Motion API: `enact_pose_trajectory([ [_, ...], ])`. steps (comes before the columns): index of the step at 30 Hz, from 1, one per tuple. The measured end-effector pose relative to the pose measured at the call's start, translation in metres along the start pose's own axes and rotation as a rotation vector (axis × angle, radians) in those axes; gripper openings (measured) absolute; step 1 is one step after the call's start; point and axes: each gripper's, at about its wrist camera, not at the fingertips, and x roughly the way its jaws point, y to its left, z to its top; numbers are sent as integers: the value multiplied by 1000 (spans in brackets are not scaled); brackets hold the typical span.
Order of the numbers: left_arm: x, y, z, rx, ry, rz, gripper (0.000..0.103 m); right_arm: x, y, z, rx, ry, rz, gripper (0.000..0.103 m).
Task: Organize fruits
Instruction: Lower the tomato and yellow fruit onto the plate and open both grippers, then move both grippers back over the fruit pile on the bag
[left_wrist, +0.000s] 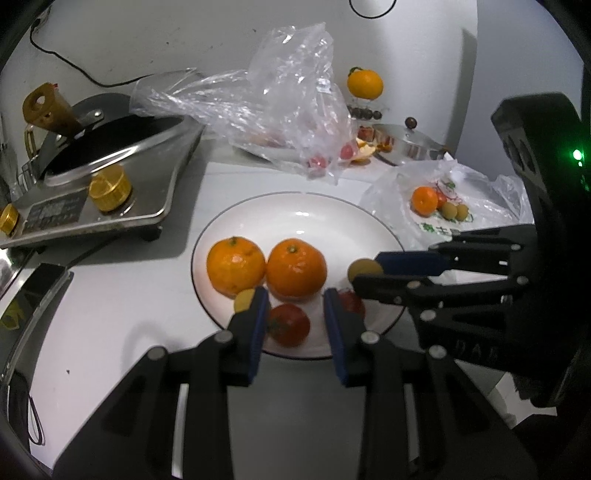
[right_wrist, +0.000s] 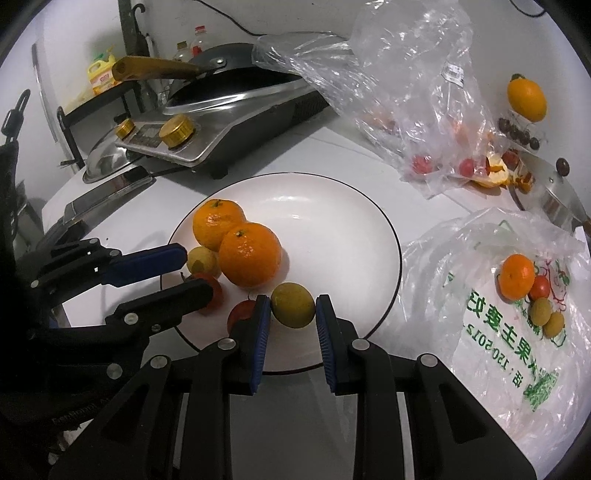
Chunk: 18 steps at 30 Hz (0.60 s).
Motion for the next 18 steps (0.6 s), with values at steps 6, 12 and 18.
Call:
enact_pose_trajectory([
  [6,0,-5,1,9,6,4,32,-1,-3,-4,16,3,11,27],
  [12,-3,-9,3,18,3,13,32,-5,-6,-6,23,-6,17,27],
  [18,-6,-19,6,32,-1,16,32,-15,-12,-9,29,-29,18,27],
])
